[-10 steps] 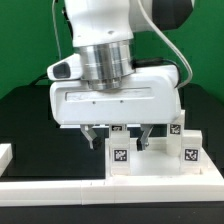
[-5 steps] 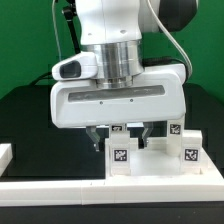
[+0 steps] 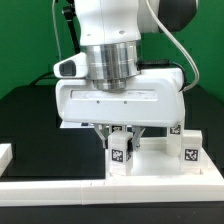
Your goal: Assemble square table
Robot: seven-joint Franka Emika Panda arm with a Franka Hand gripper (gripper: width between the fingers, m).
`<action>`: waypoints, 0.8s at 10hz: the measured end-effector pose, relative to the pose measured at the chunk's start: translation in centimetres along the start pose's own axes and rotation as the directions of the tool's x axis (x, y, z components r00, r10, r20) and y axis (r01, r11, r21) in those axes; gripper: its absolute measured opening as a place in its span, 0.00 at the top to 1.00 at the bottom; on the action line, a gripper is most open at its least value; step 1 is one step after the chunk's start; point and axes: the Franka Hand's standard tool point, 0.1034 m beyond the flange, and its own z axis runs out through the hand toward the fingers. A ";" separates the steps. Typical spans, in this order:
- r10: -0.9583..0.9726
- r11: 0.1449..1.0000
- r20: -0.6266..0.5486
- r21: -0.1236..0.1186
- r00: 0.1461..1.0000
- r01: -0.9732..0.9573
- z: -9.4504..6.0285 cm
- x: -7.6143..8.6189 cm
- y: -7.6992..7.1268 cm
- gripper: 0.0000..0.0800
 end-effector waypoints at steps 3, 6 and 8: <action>0.576 0.816 0.078 0.000 0.814 -0.578 -0.1 0.0 -0.2 0.64; 0.816 0.572 0.103 0.002 0.569 -0.820 0.1 0.1 -0.2 0.64; 0.844 0.530 0.103 -0.005 0.527 -0.848 0.1 0.0 -0.2 0.64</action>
Offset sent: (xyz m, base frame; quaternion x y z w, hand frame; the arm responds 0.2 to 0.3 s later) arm 0.0320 0.0110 0.0141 0.0905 -0.0407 0.4714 0.8763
